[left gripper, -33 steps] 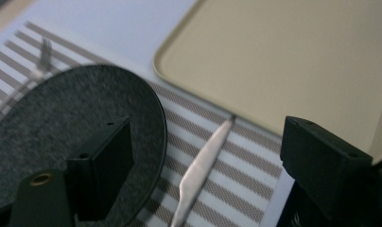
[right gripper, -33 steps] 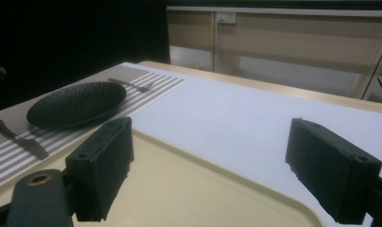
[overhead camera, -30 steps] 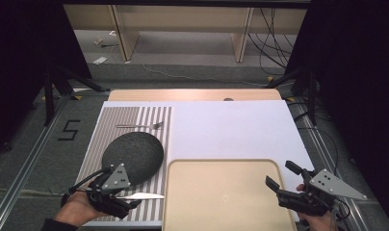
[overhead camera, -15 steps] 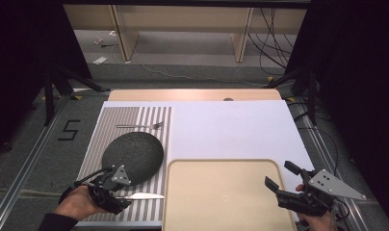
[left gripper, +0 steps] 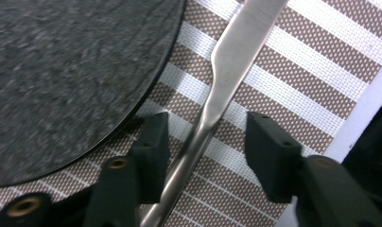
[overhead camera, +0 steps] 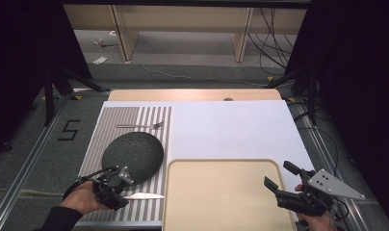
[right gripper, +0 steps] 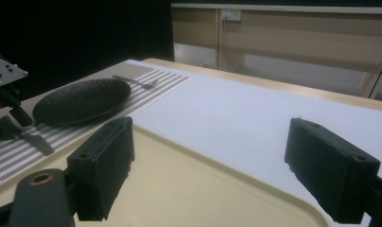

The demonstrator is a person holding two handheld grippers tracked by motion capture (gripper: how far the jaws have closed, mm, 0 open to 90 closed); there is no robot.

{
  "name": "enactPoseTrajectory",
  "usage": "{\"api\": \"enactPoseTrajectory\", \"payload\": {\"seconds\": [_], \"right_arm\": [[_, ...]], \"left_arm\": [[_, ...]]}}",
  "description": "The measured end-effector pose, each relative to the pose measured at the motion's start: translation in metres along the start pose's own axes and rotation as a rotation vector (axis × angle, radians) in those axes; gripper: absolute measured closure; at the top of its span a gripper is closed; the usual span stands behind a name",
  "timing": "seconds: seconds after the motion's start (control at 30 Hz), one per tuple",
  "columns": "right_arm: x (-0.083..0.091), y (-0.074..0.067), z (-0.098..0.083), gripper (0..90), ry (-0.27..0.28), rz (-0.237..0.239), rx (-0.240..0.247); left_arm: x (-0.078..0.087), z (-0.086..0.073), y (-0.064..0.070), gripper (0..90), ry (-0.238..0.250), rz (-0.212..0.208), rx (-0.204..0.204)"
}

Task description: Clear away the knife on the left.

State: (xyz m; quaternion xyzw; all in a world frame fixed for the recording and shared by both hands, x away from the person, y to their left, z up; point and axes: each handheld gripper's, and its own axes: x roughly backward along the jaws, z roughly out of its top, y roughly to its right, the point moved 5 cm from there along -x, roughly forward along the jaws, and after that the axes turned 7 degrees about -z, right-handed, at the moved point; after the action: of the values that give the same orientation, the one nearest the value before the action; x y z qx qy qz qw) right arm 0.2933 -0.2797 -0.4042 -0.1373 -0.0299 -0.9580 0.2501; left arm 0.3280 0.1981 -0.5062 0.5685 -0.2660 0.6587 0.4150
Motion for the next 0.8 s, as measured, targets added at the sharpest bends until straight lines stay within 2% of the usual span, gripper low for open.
{"api": "enactPoseTrajectory", "payload": {"seconds": [0.13,0.17,0.23,0.3,0.5,0.67,0.73,0.8], "right_arm": [[0.000,0.000,0.000,17.5,0.002,0.001,0.000],[0.000,0.000,0.000,17.7,0.001,0.003,0.004],[0.000,-0.001,0.000,17.8,0.000,0.006,0.006],[0.000,-0.001,-0.001,17.7,-0.005,0.007,0.006],[-0.001,-0.002,-0.001,17.8,-0.015,0.009,0.012],[-0.001,-0.002,-0.002,17.9,-0.016,0.008,0.013],[-0.001,-0.002,-0.002,18.0,-0.016,0.007,0.013],[-0.002,-0.002,-0.002,18.0,-0.019,0.006,0.017]], "left_arm": [[-0.003,0.003,0.000,58.2,-0.058,0.008,-0.014],[-0.003,0.004,-0.001,66.1,-0.059,0.028,-0.008],[-0.003,0.004,-0.002,66.3,-0.077,0.022,-0.005],[-0.003,0.005,-0.002,67.1,-0.090,0.031,-0.016],[-0.005,0.009,0.004,71.8,-0.186,0.056,-0.069],[-0.005,0.009,0.006,75.5,-0.198,0.048,-0.120],[-0.005,0.010,0.008,77.8,-0.207,0.057,-0.158],[-0.006,0.010,0.009,80.0,-0.208,0.056,-0.152]]}}
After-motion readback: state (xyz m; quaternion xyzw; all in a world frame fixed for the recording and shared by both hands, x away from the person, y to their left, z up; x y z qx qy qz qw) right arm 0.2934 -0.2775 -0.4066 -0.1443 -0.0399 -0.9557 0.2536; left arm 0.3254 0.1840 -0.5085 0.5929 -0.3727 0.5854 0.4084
